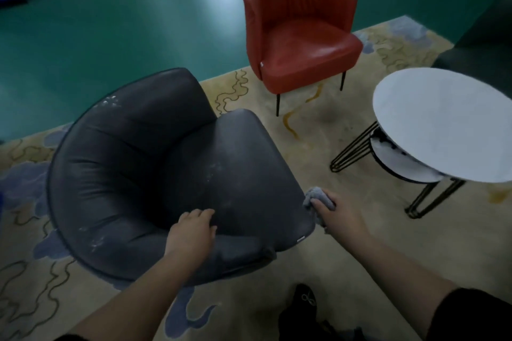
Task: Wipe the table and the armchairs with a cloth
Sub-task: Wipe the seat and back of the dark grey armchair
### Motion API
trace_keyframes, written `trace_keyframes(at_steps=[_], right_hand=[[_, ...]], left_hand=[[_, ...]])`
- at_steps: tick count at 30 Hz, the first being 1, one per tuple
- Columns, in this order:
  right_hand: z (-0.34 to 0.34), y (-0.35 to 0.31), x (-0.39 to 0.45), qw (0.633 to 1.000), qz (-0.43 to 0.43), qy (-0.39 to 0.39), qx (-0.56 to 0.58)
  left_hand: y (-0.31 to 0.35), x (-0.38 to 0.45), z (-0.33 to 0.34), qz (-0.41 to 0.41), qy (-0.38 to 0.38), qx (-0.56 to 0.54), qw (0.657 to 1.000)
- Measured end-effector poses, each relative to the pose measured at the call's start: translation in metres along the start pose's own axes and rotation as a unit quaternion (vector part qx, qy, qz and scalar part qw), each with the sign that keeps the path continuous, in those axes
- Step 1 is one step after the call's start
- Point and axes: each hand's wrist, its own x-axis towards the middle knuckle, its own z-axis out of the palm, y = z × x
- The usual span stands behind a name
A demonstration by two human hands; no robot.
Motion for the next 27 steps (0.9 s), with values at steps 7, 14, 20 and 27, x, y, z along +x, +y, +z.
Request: trace_keyframes(at_steps=[7, 14, 20, 27], right_hand=[[-0.013, -0.035, 0.087, 0.995, -0.049, -0.074, -0.043], [0.004, -0.089, 0.161, 0.991, -0.089, -0.094, -0.025], [0.019, -0.110, 0.232, 0.975, -0.131, -0.163, -0.079], [0.064, -0.117, 0.330, 0.939, -0.181, -0.245, -0.161]], left_hand=[[0.018, 0.041, -0.012, -0.077, -0.002, -0.047, 0.996], [-0.005, 0.105, -0.011, -0.123, -0.038, -0.055, 0.990], [-0.007, 0.140, 0.005, -0.170, -0.053, -0.085, 0.980], [-0.003, 0.179, 0.015, -0.278, -0.050, -0.111, 0.953]])
